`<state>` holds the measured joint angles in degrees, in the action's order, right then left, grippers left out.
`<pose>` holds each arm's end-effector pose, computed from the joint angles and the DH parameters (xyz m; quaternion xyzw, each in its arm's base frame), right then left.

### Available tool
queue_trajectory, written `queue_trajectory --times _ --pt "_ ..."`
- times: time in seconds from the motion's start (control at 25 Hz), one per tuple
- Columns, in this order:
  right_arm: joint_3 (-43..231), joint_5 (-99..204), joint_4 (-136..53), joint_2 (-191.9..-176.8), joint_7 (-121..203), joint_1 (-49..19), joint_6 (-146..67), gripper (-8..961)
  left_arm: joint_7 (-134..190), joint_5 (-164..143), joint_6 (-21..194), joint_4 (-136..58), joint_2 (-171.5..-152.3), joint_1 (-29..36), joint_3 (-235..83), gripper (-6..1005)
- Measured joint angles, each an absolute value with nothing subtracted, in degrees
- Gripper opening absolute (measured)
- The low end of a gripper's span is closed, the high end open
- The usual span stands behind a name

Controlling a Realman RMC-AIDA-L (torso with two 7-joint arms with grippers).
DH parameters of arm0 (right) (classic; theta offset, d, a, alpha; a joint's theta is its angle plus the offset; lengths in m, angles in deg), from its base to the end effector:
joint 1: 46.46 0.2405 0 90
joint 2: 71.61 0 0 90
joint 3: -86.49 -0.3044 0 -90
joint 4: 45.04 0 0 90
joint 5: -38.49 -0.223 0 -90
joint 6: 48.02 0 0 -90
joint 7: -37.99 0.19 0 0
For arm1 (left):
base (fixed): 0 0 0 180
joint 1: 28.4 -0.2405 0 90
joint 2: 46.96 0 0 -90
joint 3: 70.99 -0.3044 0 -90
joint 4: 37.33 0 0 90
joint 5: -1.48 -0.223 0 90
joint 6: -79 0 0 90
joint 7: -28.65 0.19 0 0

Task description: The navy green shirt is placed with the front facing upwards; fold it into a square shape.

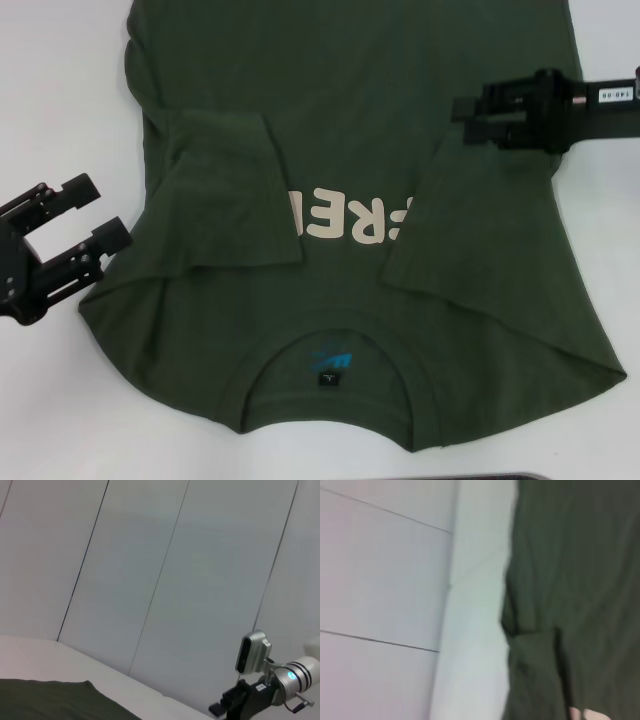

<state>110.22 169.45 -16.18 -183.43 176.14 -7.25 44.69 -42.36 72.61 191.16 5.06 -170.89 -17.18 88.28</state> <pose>0.2974 0.4090 -0.0230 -0.7118 0.6624 0.2338 0.0007 -0.3339 0.2467 -0.0156 -0.8565 -0.2413 -0.4088 0.2027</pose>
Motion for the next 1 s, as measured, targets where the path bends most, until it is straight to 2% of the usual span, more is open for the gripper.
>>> queue_trajectory --times 0.12,0.32,0.56,0.68,0.8,0.84,0.88,1.0 --pt "110.2 165.5 -16.0 -183.03 171.8 -7.8 47.2 412 -42.4 72.6 191.3 5.0 -170.89 -17.2 88.3 692" --pt "110.1 160.3 -15.5 -183.05 161.3 -9.3 49.5 680 -42.9 73.1 192.0 4.9 -170.82 -16.8 88.3 693" --pt "110.1 159.0 -14.7 -183.51 147.9 -10.3 51.8 879 -46.4 73.2 194.1 5.4 -170.54 -16.4 88.0 694" --pt "109.8 158.1 -9.8 -183.82 139.2 -12.5 54.3 871 -53.4 72.7 194.7 6.4 -169.52 -16.2 86.7 694" --pt "110.1 157.8 -0.3 -185.67 133.0 -15.8 57.5 863 -64.4 72.6 195.1 7.2 -167.47 -16.3 84.0 695" --pt "110.0 157.8 6.6 -186.68 132.7 -18.4 58.6 860 -72.2 72.6 195.3 7.3 -165.86 -16.4 82.1 694" --pt "110.0 157.8 6.6 -186.68 132.7 -18.4 58.6 835 -72.2 72.6 195.3 7.3 -165.86 -16.4 82.1 693" --pt "109.6 157.8 12.2 -186.45 136.3 -21.3 59.1 760 -83.7 72.5 195.5 7.2 -163.76 -16.4 79.4 691"
